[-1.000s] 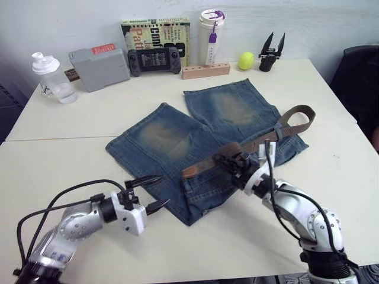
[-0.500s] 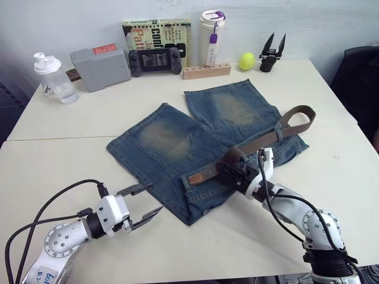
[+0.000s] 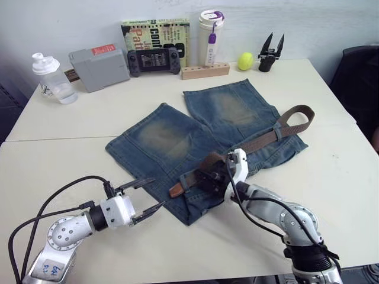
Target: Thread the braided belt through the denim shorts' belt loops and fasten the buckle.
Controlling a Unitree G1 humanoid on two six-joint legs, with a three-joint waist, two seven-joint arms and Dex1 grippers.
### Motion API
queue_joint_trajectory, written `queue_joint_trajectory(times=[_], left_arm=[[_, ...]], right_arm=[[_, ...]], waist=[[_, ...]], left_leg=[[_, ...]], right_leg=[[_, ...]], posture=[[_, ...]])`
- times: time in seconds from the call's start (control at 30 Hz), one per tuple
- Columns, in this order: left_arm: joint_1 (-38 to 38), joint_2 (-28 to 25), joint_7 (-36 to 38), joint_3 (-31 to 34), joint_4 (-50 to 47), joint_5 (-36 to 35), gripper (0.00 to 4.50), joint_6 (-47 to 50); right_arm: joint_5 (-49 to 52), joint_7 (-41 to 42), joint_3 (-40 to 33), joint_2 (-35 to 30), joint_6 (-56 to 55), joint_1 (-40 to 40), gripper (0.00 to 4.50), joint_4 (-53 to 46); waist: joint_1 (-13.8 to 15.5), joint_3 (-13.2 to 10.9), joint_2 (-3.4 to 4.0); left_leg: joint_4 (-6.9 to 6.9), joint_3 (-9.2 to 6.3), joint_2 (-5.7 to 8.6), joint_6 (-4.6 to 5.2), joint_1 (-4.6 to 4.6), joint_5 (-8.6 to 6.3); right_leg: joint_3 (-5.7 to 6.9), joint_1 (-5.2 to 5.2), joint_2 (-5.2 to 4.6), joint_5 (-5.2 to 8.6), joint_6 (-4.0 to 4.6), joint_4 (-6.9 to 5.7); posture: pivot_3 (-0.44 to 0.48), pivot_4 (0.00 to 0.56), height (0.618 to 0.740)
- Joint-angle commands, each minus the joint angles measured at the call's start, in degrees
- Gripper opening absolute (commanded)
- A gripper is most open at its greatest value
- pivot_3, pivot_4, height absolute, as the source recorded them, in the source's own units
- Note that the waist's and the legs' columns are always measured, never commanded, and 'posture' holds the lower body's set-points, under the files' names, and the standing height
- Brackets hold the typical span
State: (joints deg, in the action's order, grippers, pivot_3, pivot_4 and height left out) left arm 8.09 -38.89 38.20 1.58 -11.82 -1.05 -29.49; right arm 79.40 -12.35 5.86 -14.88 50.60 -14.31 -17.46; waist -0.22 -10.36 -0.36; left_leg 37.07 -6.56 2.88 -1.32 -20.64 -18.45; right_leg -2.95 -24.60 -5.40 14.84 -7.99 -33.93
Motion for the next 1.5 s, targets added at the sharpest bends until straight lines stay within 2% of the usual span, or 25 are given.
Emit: queue_joint_trajectory(times=[0.03,0.2,0.37,0.5,0.63,0.9,1.3,1.5], left_arm=[[-3.0,-0.1,-3.5,-1.0,4.5,9.7,3.41,-11.3],[-6.6,1.5,-9.0,-2.6,10.3,17.9,3.41,-19.4],[-6.2,1.7,-11.3,-3.1,13.0,18.5,3.41,-22.0],[-4.4,1.7,-14.2,-1.1,14.1,19.9,3.41,-24.8],[-3.5,1.5,-16.6,1.1,14.2,21.1,3.41,-26.1],[-3.2,1.7,-18.5,1.9,13.9,22.3,3.41,-26.3],[-6.2,3.8,-20.4,-2.3,17.3,27.2,3.41,-22.1],[-5.6,2.5,-20.7,-3.3,18.0,28.2,3.41,-20.0]], right_arm=[[2.8,-0.5,-0.2,2.5,2.2,-0.2,0.0,1.0],[4.1,-0.5,-1.2,4.6,3.8,-0.3,0.0,3.1],[8.2,-3.0,-3.8,8.2,3.2,0.7,0.0,5.3],[16.2,-6.5,-6.5,12.3,0.4,1.6,0.0,8.4],[20.4,-8.4,-7.5,13.3,0.3,1.7,0.0,9.8],[21.0,-9.3,-5.4,13.0,2.3,1.7,0.0,10.9],[21.1,-9.2,-4.2,12.8,2.9,0.9,0.0,10.8],[21.0,-9.0,-4.1,12.8,2.8,0.9,0.0,10.6]], waist=[[0.0,0.0,-0.01],[-0.1,0.0,-0.02],[-0.4,0.0,-0.03],[-0.8,0.0,-0.05],[-1.5,0.0,-0.04],[-1.5,0.0,-0.04],[-1.6,0.0,-0.03],[-1.4,0.1,-0.01]], left_leg=[[0.0,0.02,-0.01,0.0,0.0,0.0],[-0.01,0.02,-0.1,0.0,0.03,-0.01],[-0.01,0.02,-0.16,0.0,0.04,-0.01],[-0.02,0.0,-0.19,0.0,0.05,-0.01],[-0.05,-0.12,-0.21,0.0,0.07,-0.02],[-0.05,-0.12,-0.22,0.0,0.08,-0.02],[-0.05,-0.1,-0.22,0.0,0.08,-0.02],[-0.03,-0.1,-0.21,0.0,0.11,-0.02]], right_leg=[[0.0,0.0,-0.01,0.0,0.0,0.01],[-0.04,-0.01,-0.01,0.0,-0.01,-0.02],[-0.08,-0.05,0.04,0.0,-0.01,-0.11],[-0.12,-0.07,0.04,0.0,0.0,-0.13],[-0.19,-0.1,0.05,0.0,-0.01,-0.18],[-0.26,-0.17,0.08,0.0,0.0,-0.26],[-0.26,-0.19,0.1,0.0,0.0,-0.29],[-0.27,-0.18,0.08,0.01,0.0,-0.34]], posture=[[0.0,0.15,0.716],[0.0,0.15,0.716],[0.0,0.15,0.716],[0.0,0.15,0.716],[0.0,0.15,0.716],[0.0,0.15,0.716],[0.0,0.15,0.716],[0.0,0.15,0.716]])
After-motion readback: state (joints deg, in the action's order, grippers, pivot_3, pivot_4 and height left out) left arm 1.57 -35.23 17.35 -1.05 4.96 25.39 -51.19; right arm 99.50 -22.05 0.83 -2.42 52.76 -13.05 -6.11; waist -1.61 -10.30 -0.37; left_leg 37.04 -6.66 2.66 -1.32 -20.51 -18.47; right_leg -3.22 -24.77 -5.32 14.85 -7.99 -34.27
